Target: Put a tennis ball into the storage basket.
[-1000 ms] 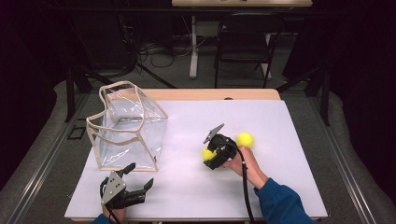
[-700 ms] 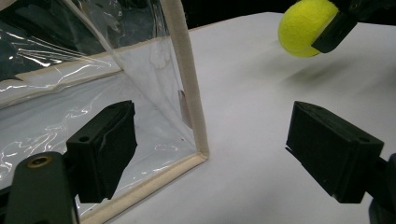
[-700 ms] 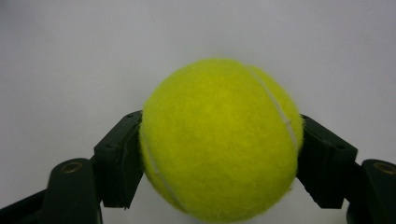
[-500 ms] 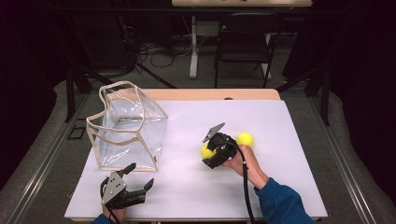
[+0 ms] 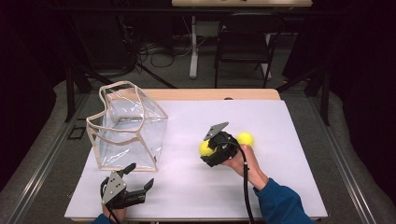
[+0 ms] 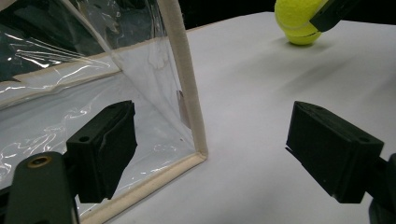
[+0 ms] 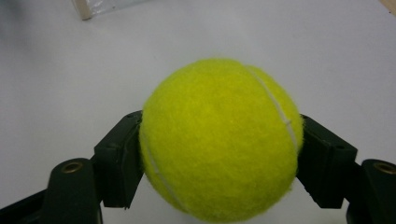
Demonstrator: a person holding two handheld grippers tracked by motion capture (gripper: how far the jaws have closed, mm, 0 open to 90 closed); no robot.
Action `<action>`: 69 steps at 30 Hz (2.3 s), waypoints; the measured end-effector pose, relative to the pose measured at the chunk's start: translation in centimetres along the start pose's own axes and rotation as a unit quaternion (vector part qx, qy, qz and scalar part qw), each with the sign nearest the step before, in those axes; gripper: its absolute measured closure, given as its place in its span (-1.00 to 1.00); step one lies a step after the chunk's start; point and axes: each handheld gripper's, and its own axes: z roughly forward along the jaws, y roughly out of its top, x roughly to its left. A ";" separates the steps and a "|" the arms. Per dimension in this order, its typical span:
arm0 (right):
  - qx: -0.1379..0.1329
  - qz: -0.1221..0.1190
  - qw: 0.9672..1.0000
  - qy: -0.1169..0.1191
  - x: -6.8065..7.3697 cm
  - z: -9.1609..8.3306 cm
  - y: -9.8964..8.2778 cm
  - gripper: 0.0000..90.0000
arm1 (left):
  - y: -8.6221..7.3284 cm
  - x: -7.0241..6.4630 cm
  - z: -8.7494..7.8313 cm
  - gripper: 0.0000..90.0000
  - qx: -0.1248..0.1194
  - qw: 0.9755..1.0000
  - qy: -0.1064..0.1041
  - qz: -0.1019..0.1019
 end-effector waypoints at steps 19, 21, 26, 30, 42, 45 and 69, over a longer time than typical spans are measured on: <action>-0.058 -0.002 0.998 -0.012 0.1 -0.7 0.4 -0.43 | 0.0 -0.1 0.0 -0.64 0.001 1.000 -0.003 0.003; -0.064 -0.002 0.998 -0.013 0.1 -0.8 0.5 -0.43 | 0.0 -0.1 0.0 -0.64 0.000 1.000 -0.003 0.003; -0.074 -0.005 0.997 -0.014 0.1 -1.1 0.7 -0.43 | 0.0 -0.1 0.1 -0.64 0.005 1.000 -0.006 0.001; -0.080 -0.002 0.997 -0.011 -0.2 -0.8 0.8 -0.43 | 0.0 -0.1 0.1 -0.64 0.006 1.000 -0.009 0.004; -0.106 0.001 0.994 -0.013 -0.2 -0.9 1.5 -0.43 | 0.0 -0.1 0.1 -0.64 0.005 1.000 -0.010 0.002; -0.112 0.002 0.994 -0.013 -0.1 -1.0 1.7 -0.43 | 0.0 -0.2 0.0 -0.64 -0.002 1.000 -0.006 0.005; -0.134 -0.004 0.991 -0.009 -0.1 -1.2 3.2 -0.43 | 0.0 -0.2 0.2 -0.64 0.010 1.000 -0.010 0.004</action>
